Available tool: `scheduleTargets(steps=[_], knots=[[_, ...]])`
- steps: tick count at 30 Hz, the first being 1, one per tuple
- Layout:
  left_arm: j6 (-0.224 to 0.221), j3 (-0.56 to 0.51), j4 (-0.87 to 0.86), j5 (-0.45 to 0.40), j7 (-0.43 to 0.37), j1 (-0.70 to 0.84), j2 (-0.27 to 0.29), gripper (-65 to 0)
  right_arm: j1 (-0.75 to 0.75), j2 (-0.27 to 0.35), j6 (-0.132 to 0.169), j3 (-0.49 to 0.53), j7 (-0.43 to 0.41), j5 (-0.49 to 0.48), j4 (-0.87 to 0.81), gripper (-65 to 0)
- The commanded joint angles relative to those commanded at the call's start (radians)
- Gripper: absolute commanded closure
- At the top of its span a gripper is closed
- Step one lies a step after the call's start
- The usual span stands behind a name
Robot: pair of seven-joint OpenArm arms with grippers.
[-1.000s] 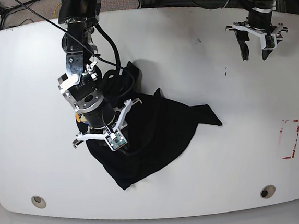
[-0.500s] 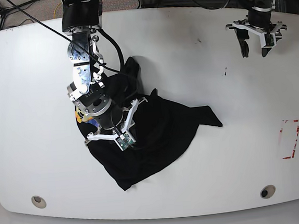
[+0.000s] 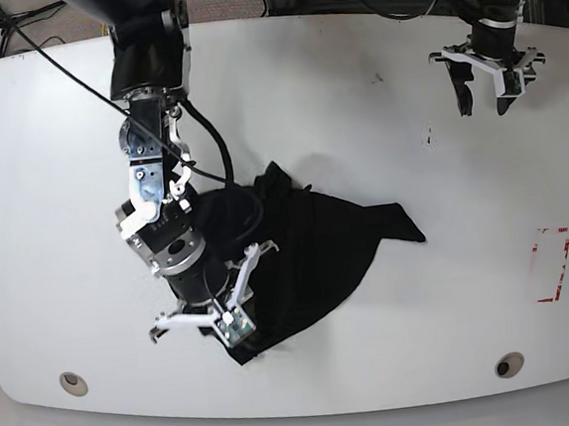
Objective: Fold the T-shirt properly
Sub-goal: 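Lift the shirt high with the right gripper, shaking it out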
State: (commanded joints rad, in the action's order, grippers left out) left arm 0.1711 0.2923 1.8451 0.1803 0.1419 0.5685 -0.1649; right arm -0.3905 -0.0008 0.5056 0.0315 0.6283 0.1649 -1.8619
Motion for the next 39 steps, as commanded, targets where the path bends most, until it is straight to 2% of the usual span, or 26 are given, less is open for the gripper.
scheduleTargets(steps=[8,13,22,26,34,39], knots=[[0.002,-0.002,0.000,0.002,0.117,-0.130,0.008,-35.3,-0.238,0.028,0.003,0.005,0.017,0.000,0.018,0.0],[0.002,-0.046,0.000,0.003,0.147,-0.181,0.003,-35.3,-0.377,0.037,0.008,0.006,0.055,0.000,0.018,0.0],[0.002,-0.141,-0.002,0.003,0.149,-0.230,0.006,-35.3,-0.582,0.044,0.009,0.015,0.103,0.000,0.009,0.0],[0.002,-0.172,-0.005,0.003,0.149,-0.238,0.008,-35.3,-0.666,0.051,0.009,0.086,0.109,0.000,0.009,0.0],[0.000,-0.238,-0.006,0.005,0.146,-0.261,0.009,-35.3,-0.789,0.046,0.008,0.172,0.149,0.000,0.011,0.0],[0.000,-0.244,-0.008,0.005,0.143,-0.270,0.011,-35.3,-0.862,0.041,0.008,0.212,0.160,0.000,0.018,0.0]])
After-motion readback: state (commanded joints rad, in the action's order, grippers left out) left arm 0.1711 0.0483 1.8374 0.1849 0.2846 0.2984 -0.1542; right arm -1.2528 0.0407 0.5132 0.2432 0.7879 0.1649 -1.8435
